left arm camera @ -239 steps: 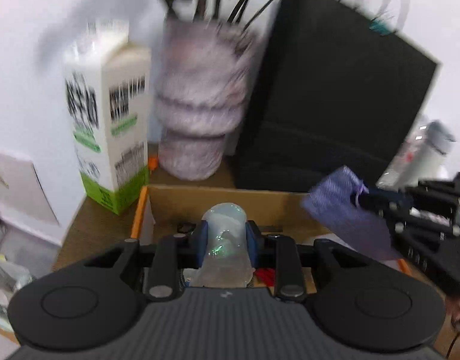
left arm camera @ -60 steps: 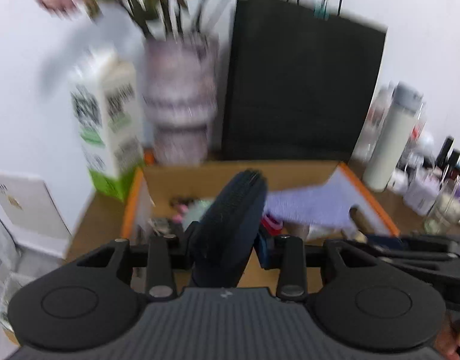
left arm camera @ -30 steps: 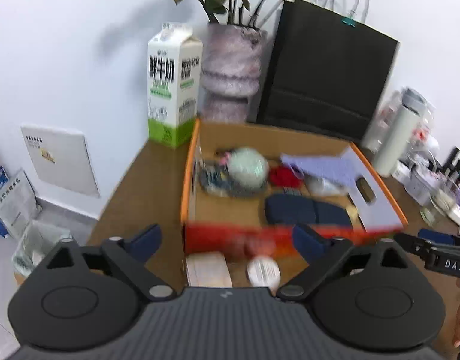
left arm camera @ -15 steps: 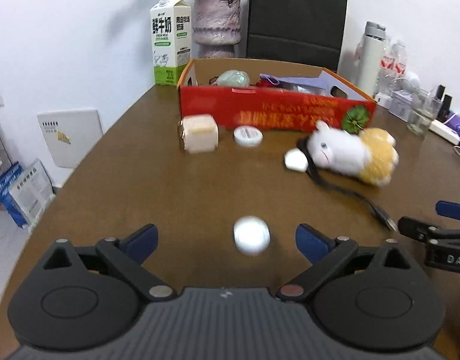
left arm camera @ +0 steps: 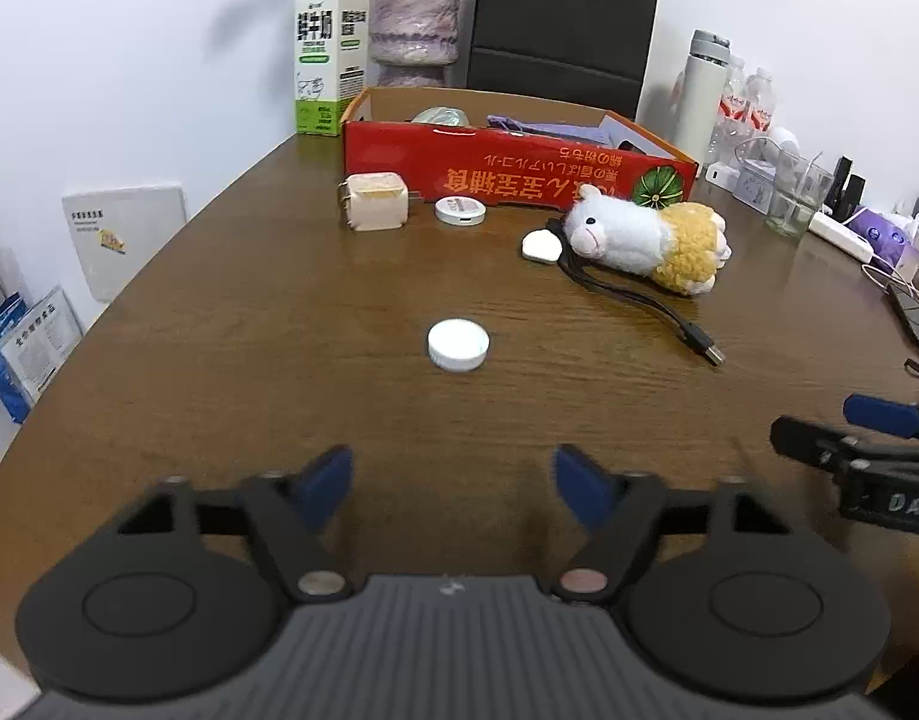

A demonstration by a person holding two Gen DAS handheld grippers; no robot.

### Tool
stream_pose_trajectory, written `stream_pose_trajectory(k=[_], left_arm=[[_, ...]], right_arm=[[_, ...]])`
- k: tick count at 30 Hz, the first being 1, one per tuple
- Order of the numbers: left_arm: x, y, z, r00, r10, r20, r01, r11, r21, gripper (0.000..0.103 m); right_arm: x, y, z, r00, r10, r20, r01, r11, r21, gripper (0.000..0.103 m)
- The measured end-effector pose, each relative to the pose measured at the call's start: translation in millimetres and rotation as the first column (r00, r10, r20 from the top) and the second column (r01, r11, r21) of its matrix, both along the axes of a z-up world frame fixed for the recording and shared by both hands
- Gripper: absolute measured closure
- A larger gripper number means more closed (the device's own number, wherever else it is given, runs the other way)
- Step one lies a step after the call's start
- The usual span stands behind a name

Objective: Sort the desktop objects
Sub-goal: 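Grasp the small white round lid with the left tool while the right tool grasps the plush hamster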

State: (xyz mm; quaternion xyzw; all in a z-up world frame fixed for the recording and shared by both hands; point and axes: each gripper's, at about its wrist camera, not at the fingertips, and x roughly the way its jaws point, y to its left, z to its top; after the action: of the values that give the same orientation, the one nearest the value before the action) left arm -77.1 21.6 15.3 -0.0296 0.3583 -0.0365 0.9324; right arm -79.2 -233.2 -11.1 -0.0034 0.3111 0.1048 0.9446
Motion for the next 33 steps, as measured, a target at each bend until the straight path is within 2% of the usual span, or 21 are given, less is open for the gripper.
stream_pose_trajectory(k=[3, 5, 8, 10, 12, 14, 16, 18, 20, 22, 24, 28, 29, 31, 32, 33], left_arm=[[20, 6, 0, 1.0, -0.008, 0.003, 0.008, 0.999, -0.035, 0.042], [35, 7, 3, 0.999, -0.021, 0.039, 0.022, 0.999, -0.031, 0.042], [56, 4, 3, 0.999, -0.033, 0.036, 0.034, 0.999, -0.014, 0.045], [66, 3, -1, 0.999, -0.033, 0.021, 0.034, 0.999, -0.017, 0.054], [71, 3, -5, 1.0, -0.028, 0.004, 0.028, 0.999, -0.029, 0.069], [69, 2, -7, 0.999, -0.03, 0.02, 0.031, 0.999, -0.02, 0.073], [67, 4, -7, 0.999, -0.033, 0.025, 0.034, 0.999, -0.029, 0.073], [64, 4, -7, 0.999, -0.026, 0.027, 0.027, 0.999, -0.023, 0.074], [61, 8, -4, 0.999, -0.014, 0.036, 0.015, 1.0, -0.016, 0.074], [57, 13, 4, 0.998, -0.002, 0.058, 0.003, 1.0, -0.02, 0.074], [55, 18, 15, 0.996, 0.018, 0.084, -0.016, 0.999, -0.029, 0.074], [53, 22, 37, 0.988, 0.029, 0.15, -0.025, 0.999, -0.032, 0.074], [52, 21, 40, 0.986, 0.025, 0.162, -0.021, 0.999, -0.024, 0.073], [52, 19, 43, 0.986, 0.018, 0.168, -0.015, 1.0, -0.019, 0.073], [53, 18, 43, 0.986, 0.016, 0.166, -0.012, 1.0, -0.025, 0.073], [54, 17, 43, 0.987, 0.011, 0.162, -0.007, 1.0, -0.028, 0.073]], right_arm=[[6, -5, 7, 0.999, -0.017, 0.039, 0.014, 0.997, 0.07, 0.02], [19, -8, 14, 0.998, -0.033, 0.055, 0.026, 0.992, 0.125, 0.02], [52, -11, 23, 0.995, -0.076, 0.069, 0.06, 0.978, 0.201, 0.02], [80, -17, 27, 0.991, -0.123, 0.05, 0.103, 0.95, 0.293, 0.021], [111, -21, 27, 0.984, -0.178, 0.001, 0.165, 0.919, 0.358, 0.021], [143, -17, 25, 0.976, -0.208, -0.057, 0.215, 0.91, 0.354, 0.022], [169, -11, 19, 0.97, -0.223, -0.098, 0.243, 0.91, 0.335, 0.029], [185, -7, 12, 0.964, -0.235, -0.128, 0.265, 0.906, 0.33, 0.05], [190, -3, 11, 0.969, -0.22, -0.111, 0.245, 0.912, 0.329, 0.067], [181, 3, 19, 0.976, -0.202, -0.078, 0.217, 0.932, 0.291, 0.073], [164, 4, 32, 0.983, -0.184, -0.009, 0.18, 0.945, 0.274, 0.103], [131, 4, 60, 0.981, -0.158, 0.111, 0.13, 0.965, 0.226, 0.103], [126, 4, 64, 0.982, -0.145, 0.117, 0.118, 0.97, 0.211, 0.103], [127, 1, 64, 0.992, -0.092, 0.087, 0.073, 0.977, 0.201, 0.095], [131, -3, 61, 0.994, -0.089, 0.063, 0.074, 0.974, 0.216, 0.079], [140, -6, 57, 0.995, -0.094, 0.036, 0.084, 0.971, 0.223, 0.059]])
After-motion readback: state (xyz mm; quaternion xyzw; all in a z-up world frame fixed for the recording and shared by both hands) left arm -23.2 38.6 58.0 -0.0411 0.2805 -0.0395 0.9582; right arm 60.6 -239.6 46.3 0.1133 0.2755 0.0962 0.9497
